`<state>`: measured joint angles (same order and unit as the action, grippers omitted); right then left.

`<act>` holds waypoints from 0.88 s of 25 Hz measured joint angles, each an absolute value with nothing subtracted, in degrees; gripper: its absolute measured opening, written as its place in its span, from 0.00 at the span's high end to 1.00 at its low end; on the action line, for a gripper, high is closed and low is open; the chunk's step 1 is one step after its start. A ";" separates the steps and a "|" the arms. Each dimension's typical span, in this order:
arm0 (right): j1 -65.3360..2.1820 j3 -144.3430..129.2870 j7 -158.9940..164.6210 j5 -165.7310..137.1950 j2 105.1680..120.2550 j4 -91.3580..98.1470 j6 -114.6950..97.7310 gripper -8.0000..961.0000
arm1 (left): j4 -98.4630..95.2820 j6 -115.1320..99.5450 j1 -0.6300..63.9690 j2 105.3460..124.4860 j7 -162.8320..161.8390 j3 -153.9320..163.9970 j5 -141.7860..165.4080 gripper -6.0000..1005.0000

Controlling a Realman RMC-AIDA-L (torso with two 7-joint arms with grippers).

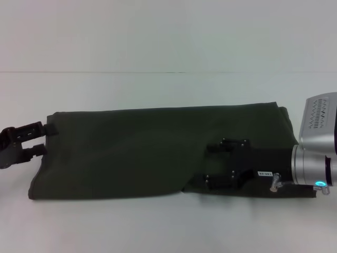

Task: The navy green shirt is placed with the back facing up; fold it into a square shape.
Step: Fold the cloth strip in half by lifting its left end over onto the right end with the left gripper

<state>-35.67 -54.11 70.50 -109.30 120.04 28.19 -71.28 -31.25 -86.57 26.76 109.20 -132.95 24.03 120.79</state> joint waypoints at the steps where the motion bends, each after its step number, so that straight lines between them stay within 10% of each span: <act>1: -35.66 -54.12 70.31 -109.30 120.05 28.28 -71.32 0.04 | -31.47 -86.54 27.52 108.72 -134.34 23.98 122.64 0.14; 22: -35.60 -53.77 68.43 -108.80 120.06 28.12 -71.63 0.04 | -31.70 -74.55 31.28 108.37 -134.81 25.76 132.10 0.14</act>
